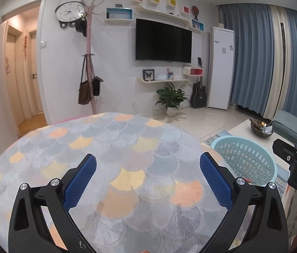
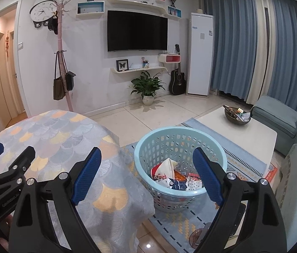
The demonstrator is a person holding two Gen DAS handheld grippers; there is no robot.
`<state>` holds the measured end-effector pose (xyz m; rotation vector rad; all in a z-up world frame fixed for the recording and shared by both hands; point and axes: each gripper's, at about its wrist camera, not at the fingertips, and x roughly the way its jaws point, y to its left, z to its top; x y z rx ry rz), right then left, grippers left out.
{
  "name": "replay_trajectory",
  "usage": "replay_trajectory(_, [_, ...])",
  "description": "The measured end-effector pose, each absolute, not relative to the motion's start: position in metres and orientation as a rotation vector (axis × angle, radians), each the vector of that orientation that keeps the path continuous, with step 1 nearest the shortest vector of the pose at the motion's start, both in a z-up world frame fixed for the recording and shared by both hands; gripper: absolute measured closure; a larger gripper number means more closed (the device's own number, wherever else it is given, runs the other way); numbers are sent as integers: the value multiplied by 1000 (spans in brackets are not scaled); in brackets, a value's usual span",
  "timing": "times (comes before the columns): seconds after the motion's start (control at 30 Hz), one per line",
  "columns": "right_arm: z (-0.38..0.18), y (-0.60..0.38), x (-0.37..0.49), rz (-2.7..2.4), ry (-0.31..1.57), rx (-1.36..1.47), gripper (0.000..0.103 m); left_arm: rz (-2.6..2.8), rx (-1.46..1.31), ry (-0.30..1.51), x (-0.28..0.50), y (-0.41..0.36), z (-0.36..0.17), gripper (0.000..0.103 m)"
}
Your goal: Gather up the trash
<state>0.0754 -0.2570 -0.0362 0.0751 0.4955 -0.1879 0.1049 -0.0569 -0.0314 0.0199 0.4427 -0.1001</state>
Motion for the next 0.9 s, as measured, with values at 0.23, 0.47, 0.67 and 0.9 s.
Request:
replay_trajectory(0.23, [-37, -257, 75, -180, 499, 77, 19, -101, 18, 455, 108, -58, -32, 8])
replay_trajectory(0.47, [-38, -256, 76, -174, 508, 79, 19, -102, 17, 455, 108, -58, -32, 7])
replay_trajectory(0.67, [-40, -255, 77, -167, 521, 81, 19, -105, 13, 462, 109, -60, -33, 7])
replay_trajectory(0.9, [-41, -257, 78, -168, 523, 87, 19, -102, 15, 461, 109, -61, -33, 8])
